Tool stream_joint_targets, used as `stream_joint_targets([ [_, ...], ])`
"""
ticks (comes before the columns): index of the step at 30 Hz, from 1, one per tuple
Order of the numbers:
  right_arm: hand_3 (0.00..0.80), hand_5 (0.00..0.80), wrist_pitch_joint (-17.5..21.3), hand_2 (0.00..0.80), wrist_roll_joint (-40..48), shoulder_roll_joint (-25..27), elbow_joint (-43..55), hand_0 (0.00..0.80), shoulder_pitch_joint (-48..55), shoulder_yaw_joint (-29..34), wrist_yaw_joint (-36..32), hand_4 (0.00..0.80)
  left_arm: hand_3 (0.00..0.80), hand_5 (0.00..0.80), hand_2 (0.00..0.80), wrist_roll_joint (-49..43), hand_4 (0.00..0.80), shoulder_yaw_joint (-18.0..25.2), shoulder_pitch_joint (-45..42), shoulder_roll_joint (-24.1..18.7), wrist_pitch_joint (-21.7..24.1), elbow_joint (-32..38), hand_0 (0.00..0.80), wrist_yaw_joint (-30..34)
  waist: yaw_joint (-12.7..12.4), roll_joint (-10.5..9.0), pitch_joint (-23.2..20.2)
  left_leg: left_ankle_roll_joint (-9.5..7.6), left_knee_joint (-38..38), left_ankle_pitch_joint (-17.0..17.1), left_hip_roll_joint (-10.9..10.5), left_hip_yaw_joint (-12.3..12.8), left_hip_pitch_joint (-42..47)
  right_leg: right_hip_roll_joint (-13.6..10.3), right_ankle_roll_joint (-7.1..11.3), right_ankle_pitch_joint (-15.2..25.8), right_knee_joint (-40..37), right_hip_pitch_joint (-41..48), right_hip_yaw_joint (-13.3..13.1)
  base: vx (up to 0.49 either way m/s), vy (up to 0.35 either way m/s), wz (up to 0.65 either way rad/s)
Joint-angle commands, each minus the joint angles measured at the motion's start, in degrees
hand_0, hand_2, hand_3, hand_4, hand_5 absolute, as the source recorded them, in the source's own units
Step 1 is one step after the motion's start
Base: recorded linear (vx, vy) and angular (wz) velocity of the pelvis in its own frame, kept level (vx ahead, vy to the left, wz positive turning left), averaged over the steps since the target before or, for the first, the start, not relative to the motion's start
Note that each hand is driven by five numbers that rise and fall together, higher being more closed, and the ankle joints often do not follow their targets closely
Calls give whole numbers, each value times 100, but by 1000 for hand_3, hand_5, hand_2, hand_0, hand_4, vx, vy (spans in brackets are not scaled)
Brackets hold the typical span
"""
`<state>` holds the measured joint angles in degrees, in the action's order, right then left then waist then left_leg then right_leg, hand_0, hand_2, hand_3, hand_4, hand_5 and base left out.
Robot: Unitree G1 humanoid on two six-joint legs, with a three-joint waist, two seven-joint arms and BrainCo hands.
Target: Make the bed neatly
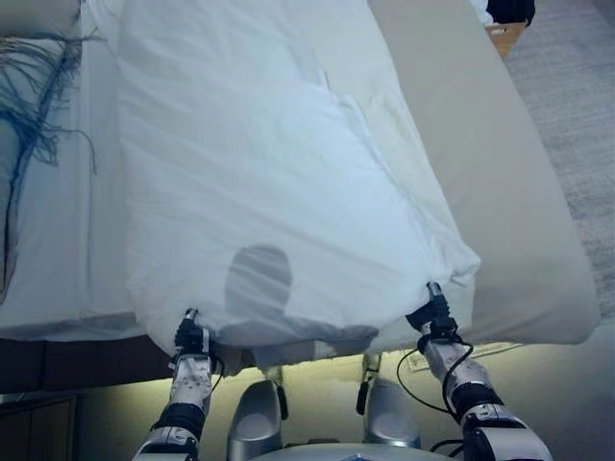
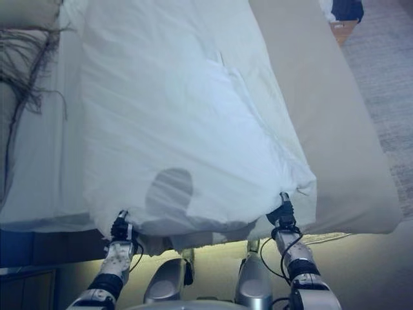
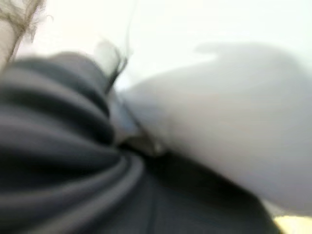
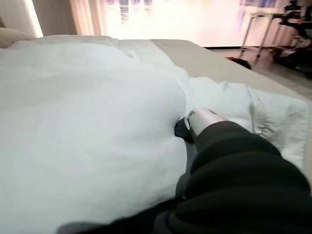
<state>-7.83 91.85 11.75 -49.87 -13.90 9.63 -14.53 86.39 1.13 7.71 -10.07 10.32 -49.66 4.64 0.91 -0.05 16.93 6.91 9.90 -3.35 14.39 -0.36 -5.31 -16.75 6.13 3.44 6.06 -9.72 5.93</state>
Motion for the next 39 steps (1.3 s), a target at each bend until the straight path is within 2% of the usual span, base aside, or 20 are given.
stream_joint_targets([
  [1, 800, 800, 12, 800, -354, 731, 320, 800, -32, -62, 170, 800, 800, 800, 800, 120, 800, 303, -163, 299, 42, 211, 800, 375, 237, 819, -534, 403, -1256, 2260, 820, -432, 385, -212, 5, -475, 889, -82, -211, 178, 880, -11],
  [2, 800, 800, 13, 800, -395, 733, 306, 800, -21, -56, 206, 800, 800, 800, 800, 115, 800, 279, -210, 350, -11, 238, 800, 364, 243, 901, -576, 429, -1200, 2107, 757, -346, 409, -397, 144, -448, 914, -70, -304, 176, 807, -12],
  [3, 800, 800, 48, 800, -396, 693, 295, 800, 28, -10, 234, 800, 800, 800, 800, 38, 800, 231, -217, 387, -90, 289, 800, 300, 238, 962, -621, 442, -1012, 1781, 641, -155, 393, -633, 338, -341, 865, 14, -338, 141, 598, -9],
  [5, 800, 800, 146, 800, -338, 560, 315, 800, 214, 85, 206, 800, 800, 800, 800, -245, 800, 106, -200, 412, -276, 433, 800, 140, 148, 927, -663, 371, -481, 1112, 343, 96, 265, -1035, 602, 59, 576, 255, -273, 116, 407, -30],
  [7, 800, 800, 297, 800, -330, 307, 604, 800, 523, 11, 199, 800, 800, 800, 800, -488, 800, -96, -281, 328, -373, 649, 800, -37, -3, 780, -659, 225, 9, 656, -21, -165, 76, -1270, 726, 595, 171, 454, -289, 73, 271, -20],
  [8, 800, 800, 337, 800, -250, 177, 764, 800, 654, -68, 259, 800, 800, 800, 800, -597, 800, -102, -310, 235, -403, 785, 800, -101, -69, 699, -655, 135, 117, 509, -119, -68, 55, -1423, 763, 899, 22, 482, -115, 4, 225, 3],
  [9, 800, 800, 272, 800, -176, 58, 834, 800, 729, -99, 258, 800, 800, 800, 800, -730, 800, -59, -370, 120, -407, 922, 800, -209, -130, 626, -644, 47, 93, 446, -178, 58, 104, -1452, 757, 1043, 36, 468, 83, -26, 213, -6],
  [10, 800, 800, 208, 800, -50, -17, 851, 800, 786, -168, 209, 800, 800, 800, 800, -825, 800, 7, -424, 18, -425, 1021, 800, -337, -163, 574, -634, -25, 37, 439, -230, 172, 167, -1382, 735, 1053, 167, 422, 172, -45, 188, -19],
  [12, 800, 800, 201, 800, 122, -270, 987, 800, 1059, -375, 159, 800, 800, 800, 800, -873, 800, 140, -468, -222, -422, 1044, 800, -505, -145, 473, -684, -153, -144, 523, -362, 317, 251, -880, 606, 697, 613, 339, 139, -61, 132, -25],
  [13, 800, 800, 154, 800, 74, -348, 957, 800, 1158, -401, 85, 800, 800, 800, 800, -908, 800, 221, -438, -310, -422, 982, 800, -533, -137, 432, -738, -184, -225, 582, -399, 416, 259, -628, 544, 486, 768, 327, 241, -40, 111, -20],
  [15, 800, 800, -38, 800, -102, -395, 794, 800, 1285, -436, -18, 800, 800, 800, 800, -991, 800, 384, -336, -431, -346, 794, 800, -525, -133, 385, -848, -186, -422, 755, -407, 700, 286, 41, 327, -193, 903, 422, 728, -28, 114, -24],
  [16, 800, 800, -80, 800, -99, -386, 790, 800, 1311, -466, -6, 800, 800, 800, 800, -1007, 800, 396, -284, -408, -267, 763, 800, -523, -134, 358, -872, -151, -463, 827, -425, 712, 246, 286, 193, -343, 834, 449, 816, -68, 61, -18],
  [17, 800, 800, -62, 800, -58, -384, 813, 800, 1346, -472, -34, 800, 800, 800, 800, -1006, 800, 338, -253, -369, -196, 769, 800, -480, -136, 329, -846, -106, -453, 887, -471, 610, 147, 476, 79, -399, 722, 476, 782, -133, -10, -2],
  [19, 800, 800, 104, 800, 111, -305, 771, 800, 1315, -557, -98, 800, 800, 800, 800, -870, 800, 151, -176, -268, -62, 869, 800, -392, -185, 270, -734, -44, -464, 1054, -594, 202, -142, 738, -71, -250, 292, 565, 571, -171, -67, 66],
  [22, 800, 800, 192, 800, 161, -212, 770, 800, 1083, -702, 43, 800, 800, 800, 800, -834, 800, 131, -271, -142, -63, 1030, 800, -301, -350, 227, -586, 78, -739, 1490, -424, -214, -332, 958, -180, -131, -55, 619, 553, -169, -30, 75],
  [26, 800, 800, 120, 800, -2, -111, 445, 800, 1051, -525, -285, 800, 800, 800, 800, -686, 800, 164, -423, -74, -180, 836, 800, -157, -356, 146, -522, 240, -359, 1954, 62, -147, -437, 951, -304, -137, -110, 754, 647, -64, 22, 11],
  [30, 800, 800, 260, 800, -65, -112, 407, 800, 1037, -368, -259, 800, 800, 800, 800, -842, 800, 186, -608, 45, -214, 778, 800, -94, -383, 162, -693, 386, -711, 2421, 543, -312, -178, 755, -254, -137, -85, 845, 789, 28, 169, 10],
  [32, 800, 800, 238, 800, -55, -49, 390, 800, 1016, -264, -239, 800, 800, 800, 800, -892, 800, 159, -665, 63, -255, 813, 800, -136, -380, 235, -810, 431, -886, 2500, 658, -327, -12, 612, -202, -149, -37, 839, 823, 80, 318, -12],
  [35, 800, 800, 239, 800, -249, 49, 417, 800, 958, -178, -129, 800, 800, 800, 800, -1000, 800, 111, -735, 120, -309, 891, 800, -207, -352, 461, -955, 496, -1164, 2439, 696, -285, 233, 375, -81, -214, 75, 828, 788, 80, 387, -10],
  [39, 800, 800, 273, 800, -450, 158, 425, 800, 828, -102, -51, 800, 800, 800, 800, -1117, 800, -41, -736, 206, -386, 996, 800, -397, -340, 755, -999, 489, -1408, 1973, 413, -255, 387, -25, 252, -202, 157, 813, 551, 41, 495, -3],
])
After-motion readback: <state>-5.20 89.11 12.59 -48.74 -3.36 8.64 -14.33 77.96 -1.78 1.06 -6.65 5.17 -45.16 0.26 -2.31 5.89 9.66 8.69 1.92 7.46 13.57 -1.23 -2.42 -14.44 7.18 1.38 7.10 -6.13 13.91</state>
